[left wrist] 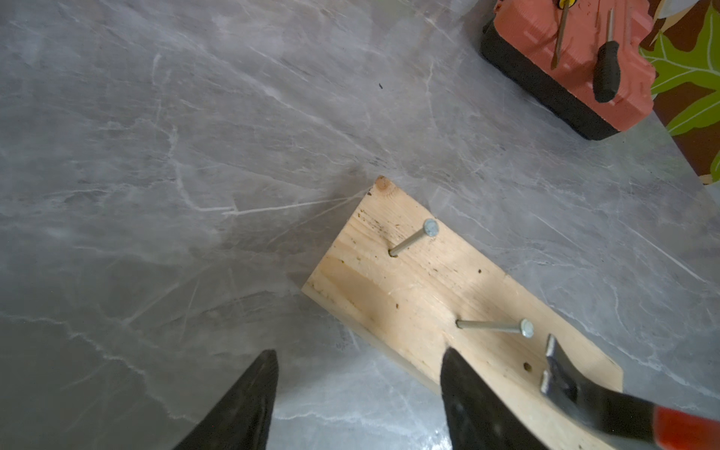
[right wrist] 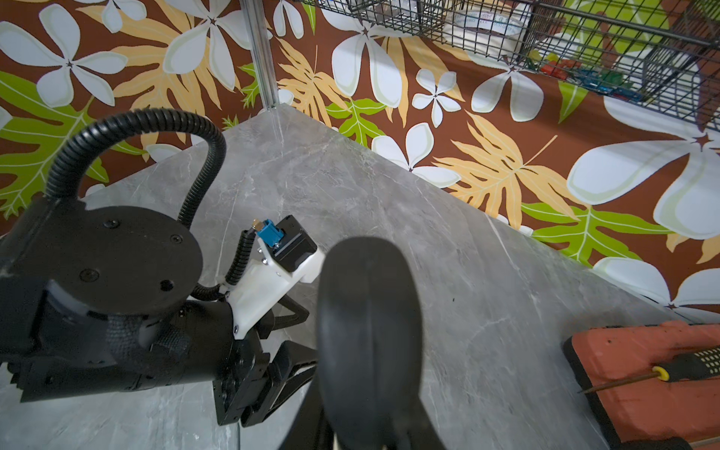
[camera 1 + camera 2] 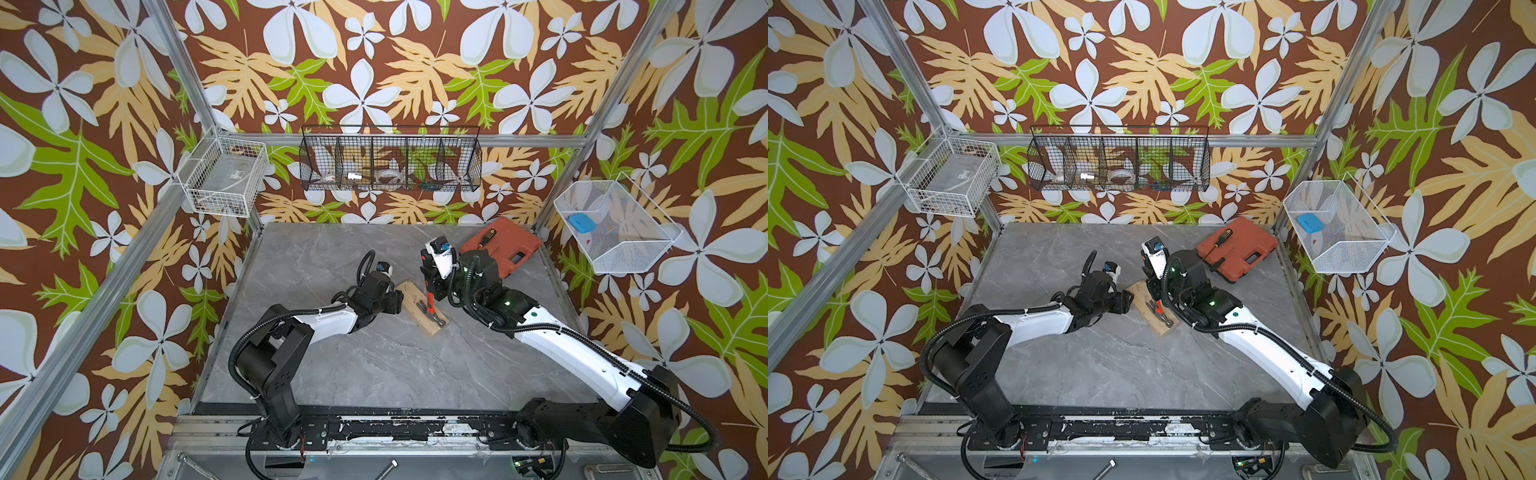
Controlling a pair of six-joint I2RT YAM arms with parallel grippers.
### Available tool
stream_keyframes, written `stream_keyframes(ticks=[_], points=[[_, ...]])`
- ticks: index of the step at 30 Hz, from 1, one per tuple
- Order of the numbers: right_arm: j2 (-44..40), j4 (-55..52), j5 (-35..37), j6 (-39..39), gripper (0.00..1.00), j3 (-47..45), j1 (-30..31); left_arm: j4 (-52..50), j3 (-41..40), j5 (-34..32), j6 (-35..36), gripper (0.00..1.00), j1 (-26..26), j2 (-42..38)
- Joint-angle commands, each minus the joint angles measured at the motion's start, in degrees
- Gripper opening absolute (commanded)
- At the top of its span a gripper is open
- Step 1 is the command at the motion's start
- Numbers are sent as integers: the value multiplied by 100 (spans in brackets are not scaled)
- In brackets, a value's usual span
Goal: Use a claw hammer to pull out a nail
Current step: Remove the nail from the mounting plate.
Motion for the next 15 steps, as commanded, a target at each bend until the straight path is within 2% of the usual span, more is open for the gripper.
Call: stream_keyframes(ticks=[1,15], points=[[116,430,11,-3,0,116,14,25,108,-96,-20,68,28,107],[471,789,182,79,0,306,13,-88,156,-77,-147,67,105,456]])
